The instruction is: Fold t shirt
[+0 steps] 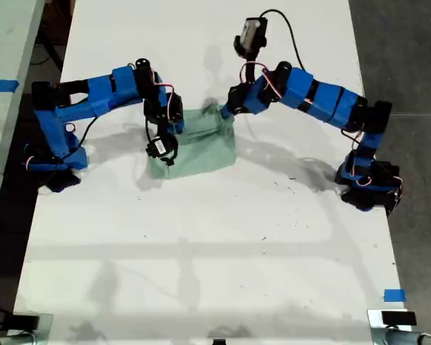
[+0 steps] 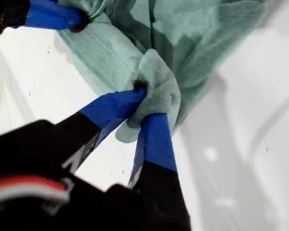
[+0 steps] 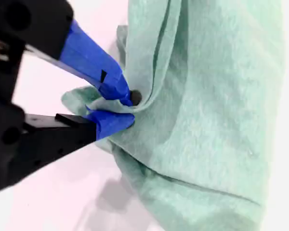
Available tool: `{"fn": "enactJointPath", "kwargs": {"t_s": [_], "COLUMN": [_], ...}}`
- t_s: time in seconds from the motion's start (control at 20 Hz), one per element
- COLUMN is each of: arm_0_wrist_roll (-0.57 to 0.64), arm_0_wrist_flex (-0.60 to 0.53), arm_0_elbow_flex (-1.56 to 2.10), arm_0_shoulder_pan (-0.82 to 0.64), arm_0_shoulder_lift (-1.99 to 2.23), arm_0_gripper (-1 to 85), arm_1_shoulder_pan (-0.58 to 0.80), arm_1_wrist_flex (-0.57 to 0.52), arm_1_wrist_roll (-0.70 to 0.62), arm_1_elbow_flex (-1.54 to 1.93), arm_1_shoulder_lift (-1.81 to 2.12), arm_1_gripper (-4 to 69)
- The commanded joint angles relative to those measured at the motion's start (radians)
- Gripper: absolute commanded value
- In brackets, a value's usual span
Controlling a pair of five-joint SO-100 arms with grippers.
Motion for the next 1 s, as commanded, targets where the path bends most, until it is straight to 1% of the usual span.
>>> {"fn": "enactJointPath", "kwargs": {"t_s": [0.0, 0.05, 0.1, 0.15, 0.2, 0.25, 0.3, 0.35, 0.5, 0.6, 0.65, 0.8, 0.85, 0.95], "arm_0_wrist_roll": [0.054, 0.074, 0.083, 0.083, 0.091, 0.098, 0.103, 0.112, 0.114, 0.114, 0.120, 0.129, 0.123, 0.051], "arm_0_wrist_flex": [-0.092, -0.124, -0.137, -0.144, -0.158, -0.163, -0.161, -0.150, -0.038, 0.064, 0.100, 0.101, 0.101, 0.101], "arm_0_elbow_flex": [0.060, 0.080, 0.084, 0.092, 0.103, 0.103, 0.100, 0.094, -0.009, -0.115, -0.164, -0.083, -0.023, 0.106], "arm_0_shoulder_pan": [-0.064, -0.074, -0.080, -0.086, -0.091, -0.094, -0.098, -0.101, -0.104, -0.107, -0.115, -0.161, -0.163, -0.092], "arm_0_shoulder_lift": [0.008, -0.025, -0.058, -0.081, -0.089, -0.091, -0.080, -0.057, 0.035, 0.101, 0.138, 0.337, 0.419, 0.607], "arm_0_gripper": [0.2, 15.9, 31.1, 34.3, 35.0, 35.5, 36.0, 36.5, 37.1, 37.1, 36.9, 36.0, 35.7, 35.1], "arm_1_shoulder_pan": [0.031, 0.040, 0.052, 0.064, 0.067, 0.063, 0.061, 0.063, 0.086, 0.109, 0.121, 0.146, 0.141, 0.078], "arm_1_wrist_flex": [-0.081, -0.101, -0.107, -0.104, -0.160, -0.212, -0.210, -0.186, -0.092, 0.025, 0.110, 0.351, 0.403, 0.408], "arm_1_wrist_roll": [-0.028, -0.023, -0.028, -0.031, -0.081, -0.123, -0.152, -0.166, -0.172, -0.152, -0.135, -0.057, -0.018, 0.084], "arm_1_elbow_flex": [-0.026, -0.034, -0.054, -0.072, -0.015, 0.026, 0.002, -0.032, -0.071, -0.086, -0.103, -0.066, 0.006, 0.270], "arm_1_shoulder_lift": [-0.071, -0.118, -0.164, -0.199, -0.195, -0.186, -0.199, -0.204, -0.123, -0.012, 0.046, 0.258, 0.362, 0.650], "arm_1_gripper": [-1.2, 1.9, 7.9, 12.0, 21.2, 25.8, 28.9, 30.9, 31.0, 30.6, 29.8, 30.6, 30.6, 30.0]}}
